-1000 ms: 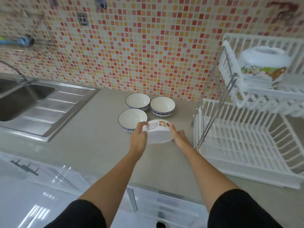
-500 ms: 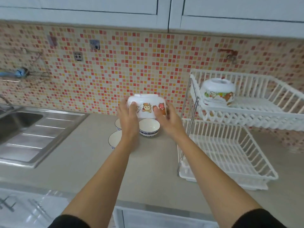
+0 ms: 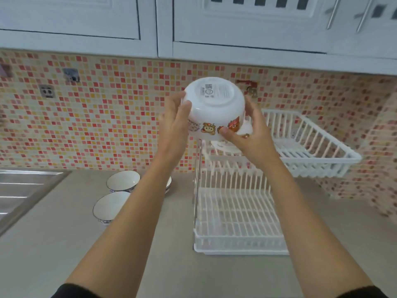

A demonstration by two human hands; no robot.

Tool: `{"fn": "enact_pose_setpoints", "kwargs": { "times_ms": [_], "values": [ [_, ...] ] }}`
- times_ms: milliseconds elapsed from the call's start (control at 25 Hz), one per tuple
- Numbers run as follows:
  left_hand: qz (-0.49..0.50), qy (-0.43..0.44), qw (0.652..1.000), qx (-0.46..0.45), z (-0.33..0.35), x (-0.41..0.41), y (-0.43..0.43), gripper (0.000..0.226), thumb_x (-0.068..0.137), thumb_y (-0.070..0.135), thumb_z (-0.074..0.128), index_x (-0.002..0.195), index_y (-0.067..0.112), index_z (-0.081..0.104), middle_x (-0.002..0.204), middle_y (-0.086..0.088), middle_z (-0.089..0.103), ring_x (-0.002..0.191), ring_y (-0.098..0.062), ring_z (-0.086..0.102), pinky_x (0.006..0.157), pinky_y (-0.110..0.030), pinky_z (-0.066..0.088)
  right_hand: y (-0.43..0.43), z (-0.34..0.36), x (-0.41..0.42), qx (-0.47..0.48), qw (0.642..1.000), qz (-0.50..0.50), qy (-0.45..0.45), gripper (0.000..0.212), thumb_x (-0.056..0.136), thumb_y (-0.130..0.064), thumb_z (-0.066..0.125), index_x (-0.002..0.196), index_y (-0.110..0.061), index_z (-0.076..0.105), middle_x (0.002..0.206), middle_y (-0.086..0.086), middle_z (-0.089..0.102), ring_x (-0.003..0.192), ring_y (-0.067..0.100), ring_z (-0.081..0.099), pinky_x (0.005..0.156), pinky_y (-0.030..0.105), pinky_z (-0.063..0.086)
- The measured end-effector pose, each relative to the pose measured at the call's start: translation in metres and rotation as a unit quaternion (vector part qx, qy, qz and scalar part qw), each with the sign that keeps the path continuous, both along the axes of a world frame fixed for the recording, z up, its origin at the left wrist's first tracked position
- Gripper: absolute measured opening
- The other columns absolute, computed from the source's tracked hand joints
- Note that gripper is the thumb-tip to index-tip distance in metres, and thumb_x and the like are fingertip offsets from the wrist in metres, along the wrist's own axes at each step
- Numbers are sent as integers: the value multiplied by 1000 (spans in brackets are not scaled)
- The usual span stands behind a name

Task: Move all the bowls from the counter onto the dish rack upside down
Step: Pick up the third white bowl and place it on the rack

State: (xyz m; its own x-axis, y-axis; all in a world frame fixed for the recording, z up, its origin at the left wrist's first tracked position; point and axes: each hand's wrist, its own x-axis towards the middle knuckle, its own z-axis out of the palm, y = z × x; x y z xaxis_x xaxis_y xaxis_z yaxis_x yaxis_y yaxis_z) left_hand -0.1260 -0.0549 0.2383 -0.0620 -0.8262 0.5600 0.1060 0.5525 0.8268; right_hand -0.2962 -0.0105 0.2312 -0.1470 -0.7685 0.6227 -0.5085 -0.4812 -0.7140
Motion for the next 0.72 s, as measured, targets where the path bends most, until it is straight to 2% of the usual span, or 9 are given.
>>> {"fn": "enact_pose_setpoints", "kwargs": {
  "times_ms": [80,160,240,320,400,520,640,720],
  "values": [
    [-7,-31,999,26,-1,-32,2,28,98,36,35,120,23,46,110,13,52,107,-2,50,82,-17,42,2,0,-38,42,999,-7,19,90,71,-35,79,145,-27,28,139,-19,40,131,-1,37,92,-1,33],
    [-21,-62,997,52,-6,-57,-2,32,101,37,30,122,19,46,103,16,49,96,5,49,73,-14,38,-1,-1,-67,90,995,-10,45,97,68,-35,82,146,-27,25,144,-14,40,133,3,36,105,20,31],
    [-18,-106,992,61,-10,-76,-9,40,99,46,26,121,24,49,107,15,53,99,1,51,84,-20,42,-9,-3,-89,124,989,-18,79,98,66,-32,85,145,-30,27,143,-14,41,132,4,36,109,32,31],
    [-8,-138,987,78,-10,-90,-13,48,96,52,23,128,29,50,124,10,54,113,-12,52,100,-38,43,-18,-5,-102,143,984,-25,105,103,63,-29,87,146,-29,27,147,-11,40,135,9,36,112,37,31],
    [13,-177,978,108,-9,-100,-16,51,99,47,23,141,24,42,137,0,48,116,-18,49,98,-37,41,-27,-6,-109,156,980,-17,126,104,62,-25,87,147,-27,27,146,-8,41,132,10,39,110,37,35],
    [36,-243,959,141,-8,-107,-17,54,100,43,25,141,12,42,134,-9,49,102,-22,50,84,-32,38,-37,-7,-112,192,968,13,162,101,64,-22,86,145,-28,27,140,-7,47,125,12,45,96,27,37],
    [66,-262,949,160,-11,-109,-24,57,99,47,26,141,12,42,137,-8,48,107,-24,49,86,-34,38,-45,-9,-115,207,960,17,187,101,64,-25,87,145,-27,26,142,-6,47,128,17,46,92,28,36],
    [69,-270,946,165,-14,-109,-28,60,97,51,26,142,15,41,140,-7,48,116,-26,50,95,-39,42,-49,-11,-116,208,959,18,190,101,64,-26,86,145,-28,26,143,-5,47,128,17,46,92,28,36]
  ]
}}
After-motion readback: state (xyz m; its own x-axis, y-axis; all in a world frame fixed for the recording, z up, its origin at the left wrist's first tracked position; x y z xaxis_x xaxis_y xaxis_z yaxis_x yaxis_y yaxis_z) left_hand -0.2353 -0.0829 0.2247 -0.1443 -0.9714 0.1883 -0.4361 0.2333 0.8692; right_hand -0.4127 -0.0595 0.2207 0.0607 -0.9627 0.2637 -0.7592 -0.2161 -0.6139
